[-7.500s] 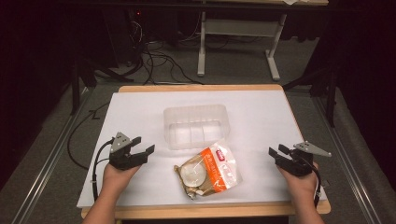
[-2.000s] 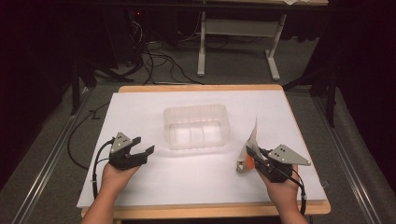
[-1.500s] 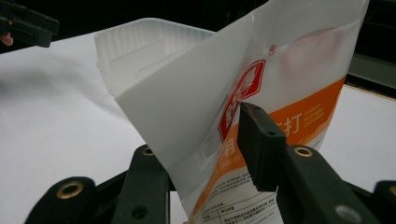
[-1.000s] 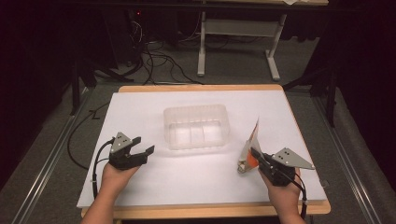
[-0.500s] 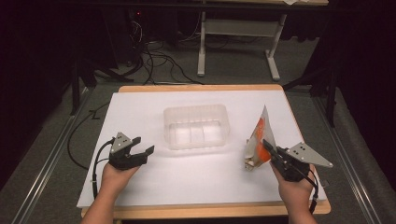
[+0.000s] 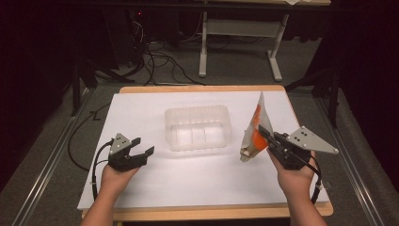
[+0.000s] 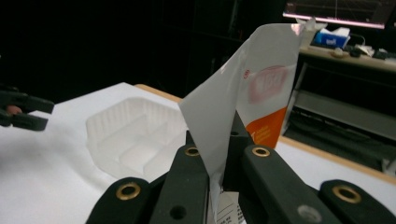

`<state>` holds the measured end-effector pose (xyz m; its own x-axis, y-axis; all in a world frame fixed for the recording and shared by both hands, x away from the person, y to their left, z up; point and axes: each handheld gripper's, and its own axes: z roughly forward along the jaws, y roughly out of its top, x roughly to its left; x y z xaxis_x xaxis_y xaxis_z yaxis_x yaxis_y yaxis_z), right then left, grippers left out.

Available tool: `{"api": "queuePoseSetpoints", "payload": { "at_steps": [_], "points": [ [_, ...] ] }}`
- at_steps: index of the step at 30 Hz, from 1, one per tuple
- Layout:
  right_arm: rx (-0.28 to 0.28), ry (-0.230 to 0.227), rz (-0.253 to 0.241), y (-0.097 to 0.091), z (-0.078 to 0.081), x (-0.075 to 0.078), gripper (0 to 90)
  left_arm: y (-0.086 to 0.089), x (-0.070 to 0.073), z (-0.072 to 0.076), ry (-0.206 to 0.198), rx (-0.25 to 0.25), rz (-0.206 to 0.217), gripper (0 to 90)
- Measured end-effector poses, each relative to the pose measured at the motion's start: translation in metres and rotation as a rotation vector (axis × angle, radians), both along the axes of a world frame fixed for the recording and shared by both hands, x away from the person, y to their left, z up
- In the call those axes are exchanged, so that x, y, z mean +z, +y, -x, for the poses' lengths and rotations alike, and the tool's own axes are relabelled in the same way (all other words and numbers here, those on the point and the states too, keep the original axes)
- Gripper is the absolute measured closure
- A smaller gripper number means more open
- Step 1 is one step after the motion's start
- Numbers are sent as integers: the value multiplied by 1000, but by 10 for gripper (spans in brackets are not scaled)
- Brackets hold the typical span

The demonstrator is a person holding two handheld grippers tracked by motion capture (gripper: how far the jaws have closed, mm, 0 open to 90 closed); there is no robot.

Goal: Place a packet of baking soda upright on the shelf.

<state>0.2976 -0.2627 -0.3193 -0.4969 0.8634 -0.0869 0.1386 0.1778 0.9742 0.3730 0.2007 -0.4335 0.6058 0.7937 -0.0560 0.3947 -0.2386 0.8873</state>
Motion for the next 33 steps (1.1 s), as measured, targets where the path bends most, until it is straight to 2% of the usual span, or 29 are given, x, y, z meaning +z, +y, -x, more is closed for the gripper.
{"api": "queuePoseSetpoints", "payload": {
  "at_steps": [1, 5, 7, 12, 15, 17, 23, 33],
  "points": [
    [13, -15, 5, 8, -4, 7, 900, 0, 0, 0, 2, 0, -1, 334],
    [31, -24, 12, 19, -9, 16, 900, 0, 0, 0, 0, -3, -5, 334],
    [57, -28, 15, 31, -18, 23, 900, 0, 0, 0, -1, -3, -6, 334],
    [84, -23, 28, 48, -30, 26, 900, 1, 0, 0, -1, 0, -1, 334],
    [102, -12, 24, 65, -44, 24, 900, 1, 0, 0, -1, -1, 2, 334],
    [103, -10, 24, 68, -47, 24, 900, 1, 0, 0, -2, -3, -1, 334],
    [108, 13, 36, 90, -69, 13, 900, 0, 0, 0, -3, -4, 0, 334],
    [112, 44, 37, 111, -98, -1, 900, 0, 0, 0, 2, -6, 2, 332]
  ]
}}
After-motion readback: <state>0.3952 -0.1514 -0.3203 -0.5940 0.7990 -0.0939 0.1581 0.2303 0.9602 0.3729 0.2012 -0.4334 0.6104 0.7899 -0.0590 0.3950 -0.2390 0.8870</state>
